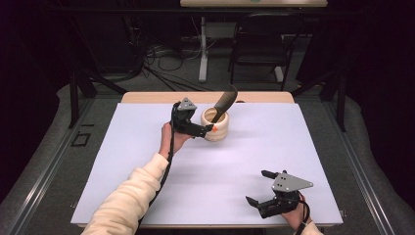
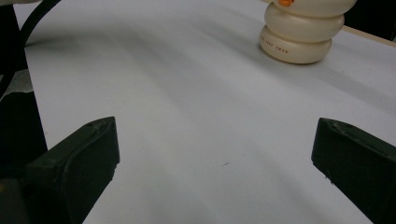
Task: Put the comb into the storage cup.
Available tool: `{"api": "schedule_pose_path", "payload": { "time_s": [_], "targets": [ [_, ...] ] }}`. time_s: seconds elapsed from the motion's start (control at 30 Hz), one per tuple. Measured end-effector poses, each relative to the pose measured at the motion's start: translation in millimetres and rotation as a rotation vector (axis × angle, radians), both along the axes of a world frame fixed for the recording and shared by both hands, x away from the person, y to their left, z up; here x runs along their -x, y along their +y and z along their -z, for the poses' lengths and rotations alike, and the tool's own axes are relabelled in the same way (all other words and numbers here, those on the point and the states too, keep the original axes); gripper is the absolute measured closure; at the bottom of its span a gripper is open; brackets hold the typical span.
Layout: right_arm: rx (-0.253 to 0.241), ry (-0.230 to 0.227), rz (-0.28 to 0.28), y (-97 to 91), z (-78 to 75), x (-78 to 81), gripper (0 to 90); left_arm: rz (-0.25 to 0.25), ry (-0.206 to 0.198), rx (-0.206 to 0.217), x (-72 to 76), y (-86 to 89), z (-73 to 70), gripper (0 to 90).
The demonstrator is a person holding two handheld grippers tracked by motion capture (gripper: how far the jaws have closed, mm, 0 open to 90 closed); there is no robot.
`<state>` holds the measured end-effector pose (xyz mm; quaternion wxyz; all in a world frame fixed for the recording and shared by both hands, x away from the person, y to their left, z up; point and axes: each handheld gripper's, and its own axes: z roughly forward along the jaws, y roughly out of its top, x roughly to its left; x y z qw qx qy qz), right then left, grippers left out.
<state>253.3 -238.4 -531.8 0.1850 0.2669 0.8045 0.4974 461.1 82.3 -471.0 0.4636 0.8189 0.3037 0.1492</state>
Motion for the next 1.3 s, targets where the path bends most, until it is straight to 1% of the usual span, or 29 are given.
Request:
{"api": "schedule_pose_path", "payload": {
  "time_s": [0.03, 0.13, 0.23, 0.27, 0.33, 0.4, 0.6, 0.63, 0.77, 0.83, 0.9, 1.03, 1.13, 1.2, 1.23, 1.27, 1.3],
  "targets": [
    [0.000, 0.000, 0.000, 0.0, 0.0, 0.0, 0.5, -0.004, 0.004, 0.000, 1.7, 1.7, -0.3, 0.4],
    [0.000, 0.001, 0.001, -0.2, 0.0, 0.0, 0.5, -0.002, 0.003, -0.021, 6.2, 8.0, -2.2, 0.1],
    [0.000, 0.002, -0.004, 0.3, -0.1, 0.1, 0.5, -0.005, 0.004, -0.026, 11.5, 14.3, -3.1, 0.1],
    [-0.001, 0.001, -0.005, 0.6, 0.0, 0.2, 0.5, 0.000, 0.004, -0.040, 13.5, 17.0, -3.4, 0.1],
    [-0.002, 0.001, -0.004, 0.5, 0.0, 0.0, 0.5, -0.008, 0.011, -0.039, 16.6, 20.9, -3.3, 0.0],
    [0.000, 0.002, -0.003, 1.0, 0.1, 0.0, 0.5, -0.010, 0.019, -0.054, 18.7, 25.8, -3.7, 0.0],
    [0.001, 0.006, 0.001, 0.1, 0.5, -0.1, 0.5, -0.020, 0.026, -0.056, 24.6, 35.9, -5.0, 0.0],
    [-0.002, 0.008, 0.001, 0.1, 0.8, -0.3, 0.4, -0.022, 0.032, -0.051, 26.3, 37.3, -4.9, 0.0],
    [-0.002, 0.006, -0.002, -0.3, 0.4, 0.5, 0.4, -0.025, 0.031, -0.065, 33.4, 43.7, -4.3, 0.0],
    [-0.003, 0.008, -0.001, -0.4, 0.4, 0.2, 0.4, -0.030, 0.035, -0.061, 37.1, 47.4, -3.3, 0.0],
    [-0.001, 0.007, -0.003, -0.1, 0.4, -0.1, 0.5, -0.035, 0.033, -0.069, 39.5, 50.6, -2.4, 0.0],
    [-0.001, 0.007, -0.004, 0.2, 0.3, 0.0, 0.5, -0.044, 0.040, -0.075, 44.9, 56.9, 1.4, 0.0],
    [0.000, 0.006, -0.002, 0.8, 0.5, -0.2, 0.4, -0.043, 0.044, -0.081, 49.8, 62.3, 2.7, 0.0],
    [0.000, 0.010, -0.003, 0.7, 0.9, -0.7, 0.4, -0.045, 0.038, -0.088, 52.3, 65.1, 2.9, 0.0],
    [-0.001, 0.009, -0.002, 0.6, 0.8, -0.7, 0.5, -0.048, 0.038, -0.083, 54.2, 67.1, 3.6, 0.0],
    [-0.003, 0.009, -0.004, 0.6, 0.6, -0.5, 0.4, -0.049, 0.038, -0.090, 55.2, 68.4, 3.7, 0.0],
    [-0.003, 0.009, -0.004, 0.6, 0.5, -0.3, 0.5, -0.051, 0.038, -0.087, 56.6, 69.8, 4.7, 0.0]
  ]
}}
